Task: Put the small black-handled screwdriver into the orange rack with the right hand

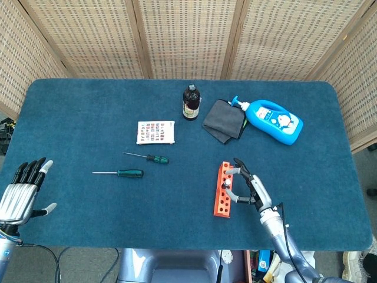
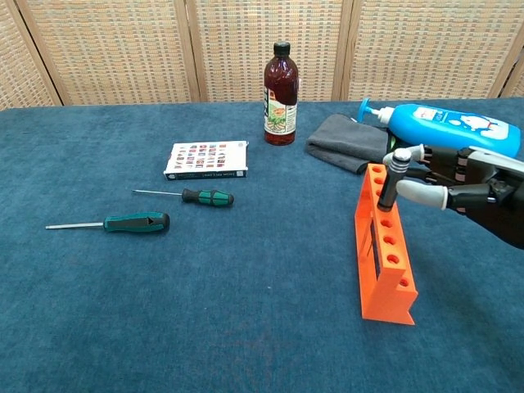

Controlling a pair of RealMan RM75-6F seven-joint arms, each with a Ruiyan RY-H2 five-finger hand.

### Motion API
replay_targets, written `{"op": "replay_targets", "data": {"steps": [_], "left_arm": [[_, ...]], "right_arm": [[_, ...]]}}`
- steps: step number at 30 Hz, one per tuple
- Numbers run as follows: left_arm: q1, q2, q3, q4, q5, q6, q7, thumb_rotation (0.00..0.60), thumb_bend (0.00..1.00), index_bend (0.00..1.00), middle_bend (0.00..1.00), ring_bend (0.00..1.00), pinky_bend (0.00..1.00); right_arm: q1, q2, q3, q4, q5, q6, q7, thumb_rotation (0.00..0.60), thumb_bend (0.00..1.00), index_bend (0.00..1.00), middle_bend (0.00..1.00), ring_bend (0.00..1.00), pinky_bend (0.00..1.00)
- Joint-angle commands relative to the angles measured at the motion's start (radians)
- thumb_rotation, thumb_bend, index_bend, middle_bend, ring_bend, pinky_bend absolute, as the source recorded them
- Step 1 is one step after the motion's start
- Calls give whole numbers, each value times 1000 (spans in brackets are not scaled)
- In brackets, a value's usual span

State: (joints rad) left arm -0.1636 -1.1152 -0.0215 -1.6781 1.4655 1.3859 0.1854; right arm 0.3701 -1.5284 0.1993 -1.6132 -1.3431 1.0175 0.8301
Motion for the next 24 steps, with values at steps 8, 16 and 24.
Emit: {"op": "replay_targets", "data": {"steps": [8, 16, 24], "left_arm": [[2, 3, -3, 2, -8, 1, -8, 600, 0, 0, 0, 0, 0], [3, 7, -7, 9, -17, -1, -22, 600, 0, 0, 0, 0, 0], [1, 1, -6, 23, -36, -19, -19, 600, 0, 0, 0, 0, 0]], "right_arm": [[-15, 43, 0, 27, -6, 48, -54, 600, 280, 184, 0, 0, 0], [-62, 97, -9, 91, -15, 166, -238, 600, 280, 184, 0, 0, 0], [-135, 167, -54, 183, -77, 330, -519, 600, 280, 174, 0, 0, 0]]}}
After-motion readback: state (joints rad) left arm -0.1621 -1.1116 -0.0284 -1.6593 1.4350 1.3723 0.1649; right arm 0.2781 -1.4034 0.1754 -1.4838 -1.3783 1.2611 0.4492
